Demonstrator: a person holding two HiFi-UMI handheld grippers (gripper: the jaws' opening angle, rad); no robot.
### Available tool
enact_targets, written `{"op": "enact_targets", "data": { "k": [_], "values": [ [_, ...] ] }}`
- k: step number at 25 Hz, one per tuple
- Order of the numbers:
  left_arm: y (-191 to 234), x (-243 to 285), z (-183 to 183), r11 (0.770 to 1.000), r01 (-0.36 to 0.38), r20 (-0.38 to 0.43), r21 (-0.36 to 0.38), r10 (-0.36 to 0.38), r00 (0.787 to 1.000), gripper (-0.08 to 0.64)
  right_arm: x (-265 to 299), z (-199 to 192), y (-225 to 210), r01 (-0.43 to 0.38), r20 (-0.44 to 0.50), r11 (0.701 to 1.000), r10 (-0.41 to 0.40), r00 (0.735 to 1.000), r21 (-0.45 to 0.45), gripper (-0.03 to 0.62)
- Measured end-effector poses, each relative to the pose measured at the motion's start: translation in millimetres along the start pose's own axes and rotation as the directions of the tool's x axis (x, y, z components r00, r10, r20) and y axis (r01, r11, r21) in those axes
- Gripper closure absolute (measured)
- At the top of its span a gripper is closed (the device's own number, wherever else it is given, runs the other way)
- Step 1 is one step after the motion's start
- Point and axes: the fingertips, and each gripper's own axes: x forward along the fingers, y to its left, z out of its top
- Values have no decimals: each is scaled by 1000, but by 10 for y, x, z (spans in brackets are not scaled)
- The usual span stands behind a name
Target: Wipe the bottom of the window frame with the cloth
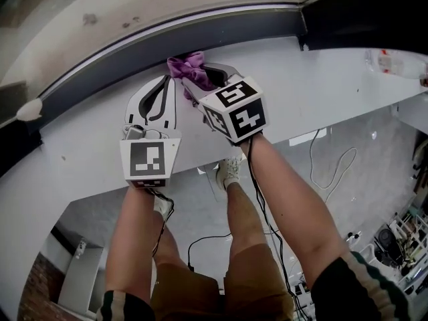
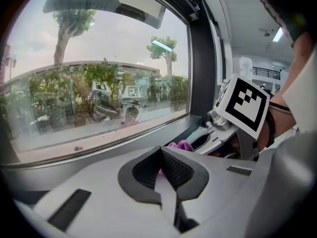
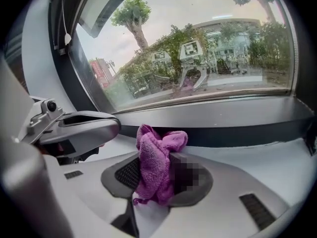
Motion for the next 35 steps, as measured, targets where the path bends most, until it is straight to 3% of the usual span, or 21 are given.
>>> {"op": "enact_targets", "data": {
  "k": [8, 20, 24, 35],
  "values": [
    [-280, 269, 149, 998, 31, 32, 50, -33, 999, 551, -218, -34, -378, 19, 6, 1000, -19, 1000, 20, 439],
    [-774, 662, 370, 996, 86, 66, -11, -85, 994, 551, -630, -110, -973, 100, -10, 995, -100, 995, -11, 439],
    [-988, 801, 419, 995, 100, 61, 20, -101, 993, 551, -766, -127, -1192, 127, -8, 992, -127, 992, -26, 439],
    [-1460, 1166, 593, 989, 145, 55, 15, -145, 988, 551, -1136, -187, -1802, 215, -16, 976, -215, 976, -25, 439]
  ]
}}
